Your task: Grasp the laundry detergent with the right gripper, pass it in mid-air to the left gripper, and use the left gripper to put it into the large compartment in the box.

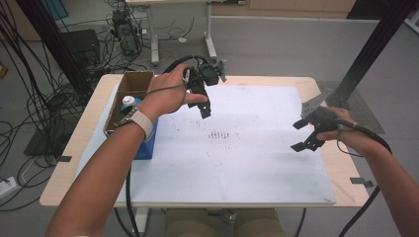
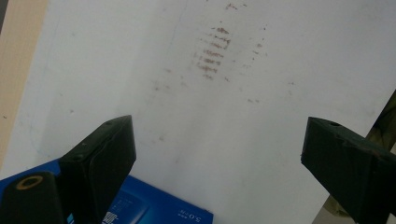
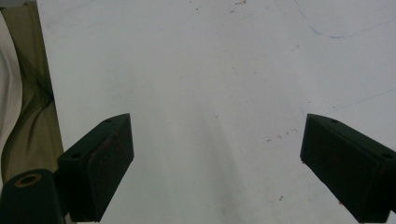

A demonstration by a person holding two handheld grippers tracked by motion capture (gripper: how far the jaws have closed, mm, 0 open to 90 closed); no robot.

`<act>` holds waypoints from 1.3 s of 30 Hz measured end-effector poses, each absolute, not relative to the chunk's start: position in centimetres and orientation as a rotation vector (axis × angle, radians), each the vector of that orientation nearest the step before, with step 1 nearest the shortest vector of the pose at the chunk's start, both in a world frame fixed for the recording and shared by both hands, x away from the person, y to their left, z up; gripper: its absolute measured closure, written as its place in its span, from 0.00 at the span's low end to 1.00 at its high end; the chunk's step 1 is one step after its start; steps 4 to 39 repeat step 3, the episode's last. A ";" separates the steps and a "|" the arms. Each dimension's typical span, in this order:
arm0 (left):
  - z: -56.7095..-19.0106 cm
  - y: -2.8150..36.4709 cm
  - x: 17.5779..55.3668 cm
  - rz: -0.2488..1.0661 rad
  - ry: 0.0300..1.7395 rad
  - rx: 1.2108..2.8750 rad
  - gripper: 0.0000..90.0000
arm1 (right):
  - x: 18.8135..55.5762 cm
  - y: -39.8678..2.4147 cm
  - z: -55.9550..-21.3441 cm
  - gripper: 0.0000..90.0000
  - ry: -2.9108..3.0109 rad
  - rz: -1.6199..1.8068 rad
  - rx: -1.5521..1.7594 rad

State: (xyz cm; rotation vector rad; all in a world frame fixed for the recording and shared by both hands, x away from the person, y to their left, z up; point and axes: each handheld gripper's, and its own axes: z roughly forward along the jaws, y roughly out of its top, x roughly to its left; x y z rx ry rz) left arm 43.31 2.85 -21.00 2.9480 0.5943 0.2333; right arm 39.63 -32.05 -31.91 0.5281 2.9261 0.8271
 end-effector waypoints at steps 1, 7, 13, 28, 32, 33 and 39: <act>-21.0 2.9 43.3 0.234 0.595 2.949 0.12 | 39.6 -32.1 -31.9 0.11 2.923 0.831 0.532; -21.0 2.9 43.3 0.230 0.598 2.951 0.12 | 39.6 -32.2 -31.9 0.11 2.922 0.832 0.532; -21.0 2.9 43.3 0.230 0.598 2.951 0.12 | 39.6 -32.2 -31.9 0.11 2.922 0.832 0.532; -21.0 2.9 43.3 0.230 0.598 2.951 0.12 | 39.6 -32.2 -31.9 0.11 2.922 0.832 0.532; -21.0 2.9 43.3 0.230 0.598 2.951 0.12 | 39.6 -32.2 -31.9 0.11 2.922 0.832 0.532; -21.0 2.9 43.3 0.230 0.598 2.951 0.12 | 39.6 -32.2 -31.9 0.11 2.922 0.832 0.532; -21.0 2.9 43.3 0.230 0.598 2.951 0.12 | 39.6 -32.2 -31.9 0.11 2.922 0.832 0.532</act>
